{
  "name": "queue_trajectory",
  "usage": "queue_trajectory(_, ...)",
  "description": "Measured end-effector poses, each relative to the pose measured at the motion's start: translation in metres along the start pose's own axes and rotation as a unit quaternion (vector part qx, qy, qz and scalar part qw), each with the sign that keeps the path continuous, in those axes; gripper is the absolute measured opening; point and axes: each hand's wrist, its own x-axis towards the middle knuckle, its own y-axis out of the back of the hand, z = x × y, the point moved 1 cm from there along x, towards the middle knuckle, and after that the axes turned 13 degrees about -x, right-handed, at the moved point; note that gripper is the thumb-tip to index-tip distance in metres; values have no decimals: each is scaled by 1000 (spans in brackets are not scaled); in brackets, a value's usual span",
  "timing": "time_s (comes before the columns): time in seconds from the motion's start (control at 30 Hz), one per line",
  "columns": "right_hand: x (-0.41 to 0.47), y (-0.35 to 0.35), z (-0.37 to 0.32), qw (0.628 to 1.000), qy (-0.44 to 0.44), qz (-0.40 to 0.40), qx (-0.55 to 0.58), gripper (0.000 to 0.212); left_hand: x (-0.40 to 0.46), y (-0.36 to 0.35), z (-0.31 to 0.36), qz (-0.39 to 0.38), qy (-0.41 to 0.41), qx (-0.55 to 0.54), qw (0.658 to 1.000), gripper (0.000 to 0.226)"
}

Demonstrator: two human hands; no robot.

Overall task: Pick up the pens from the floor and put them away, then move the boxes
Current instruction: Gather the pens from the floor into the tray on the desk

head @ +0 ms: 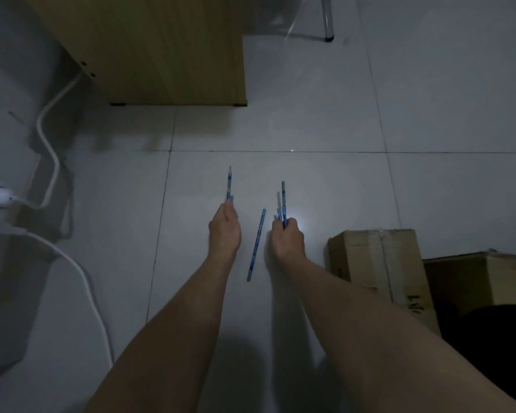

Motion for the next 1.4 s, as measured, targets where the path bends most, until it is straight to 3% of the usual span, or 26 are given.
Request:
queue_trajectory(0.13,-2,-2,-4,1000,17,-6,9,34,-1,-4,-7,-59,48,-22,997,19)
queue_trajectory(0.27,-5,-1,-3,1000,21,-20,7,22,-7,-7,-9,-88,110,26,990,22)
queue_trajectory(0.4,-6,1,0,1000,-6,-13,-7,24,-16,-9,-13,-92,75,130,984,23)
queue_trajectory(0.6,-5,2,9,999,-27,10,-25,25,-31,-19,-23,-84,49,186,978,37)
queue_trajectory(0.77,-7,5,18,1000,-25,14,-9,22,-39,-26,-25,-100,10,242,965,22)
queue_trajectory(0.87,-12,10,22,1000,-4,11,-10,22,-43,-22,-16,-94,23,241,966,34)
queue_trajectory(1.1,-55,63,-24,998,57,8,18,28,-63,4,72,-77,59,120,988,38)
queue_trajectory(1.23,-118,125,-85,997,67,-31,14,27,-101,32,173,-94,97,12,991,28)
queue_trajectory(1.4,-207,217,-165,995,75,-51,47,21,-163,81,314,-105,58,53,991,30)
